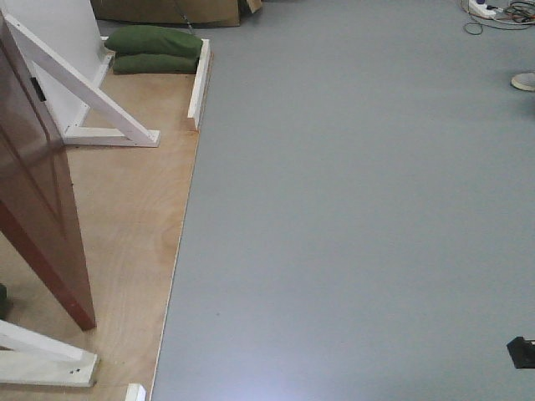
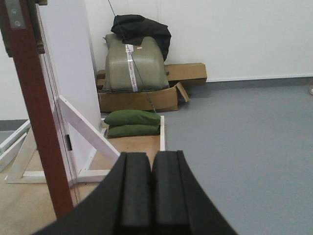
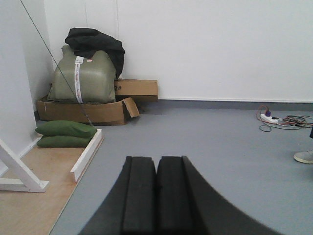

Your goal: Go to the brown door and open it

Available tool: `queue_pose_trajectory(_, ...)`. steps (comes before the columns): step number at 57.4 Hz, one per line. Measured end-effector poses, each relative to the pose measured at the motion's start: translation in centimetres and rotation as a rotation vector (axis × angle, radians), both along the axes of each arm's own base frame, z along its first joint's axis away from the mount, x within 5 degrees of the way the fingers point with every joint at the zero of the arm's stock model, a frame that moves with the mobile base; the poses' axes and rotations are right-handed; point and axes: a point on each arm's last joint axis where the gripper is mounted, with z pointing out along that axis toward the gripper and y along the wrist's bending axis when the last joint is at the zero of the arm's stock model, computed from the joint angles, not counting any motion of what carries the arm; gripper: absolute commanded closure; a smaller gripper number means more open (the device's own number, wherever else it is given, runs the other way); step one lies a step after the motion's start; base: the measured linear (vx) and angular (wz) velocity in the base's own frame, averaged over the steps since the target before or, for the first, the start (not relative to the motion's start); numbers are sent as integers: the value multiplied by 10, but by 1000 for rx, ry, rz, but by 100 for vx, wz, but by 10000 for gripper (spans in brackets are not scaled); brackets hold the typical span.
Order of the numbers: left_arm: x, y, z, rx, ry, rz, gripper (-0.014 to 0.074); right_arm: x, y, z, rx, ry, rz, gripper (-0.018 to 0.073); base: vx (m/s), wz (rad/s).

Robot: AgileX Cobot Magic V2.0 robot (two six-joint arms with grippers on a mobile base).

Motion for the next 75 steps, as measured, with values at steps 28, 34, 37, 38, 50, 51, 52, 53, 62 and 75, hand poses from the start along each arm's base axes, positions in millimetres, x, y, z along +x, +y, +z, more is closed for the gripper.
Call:
queue_pose_trajectory(28,0,0,0,0,0,0,600,0,0,0,0,0,0,559,44,5)
queue_pose_trajectory(34,0,0,0,0,0,0,600,0,0,0,0,0,0,559,40,2)
queue_pose_trajectory(37,0,0,0,0,0,0,600,0,0,0,0,0,0,559,38,0)
queue_pose_trajectory(38,0,0,0,0,0,0,600,0,0,0,0,0,0,559,37,-1)
queue_pose_trajectory(50,0,0,0,0,0,0,600,0,0,0,0,0,0,559,32,-2)
queue_pose_trajectory(51,0,0,0,0,0,0,600,0,0,0,0,0,0,559,26,-1)
queue_pose_trajectory(52,0,0,0,0,0,0,600,0,0,0,0,0,0,559,23,-1)
queue_pose_trajectory(53,0,0,0,0,0,0,600,0,0,0,0,0,0,559,21,0)
queue_pose_trajectory(62,0,0,0,0,0,0,600,0,0,0,0,0,0,559,12,4)
queue_pose_trajectory(75,0,0,0,0,0,0,600,0,0,0,0,0,0,559,1,1)
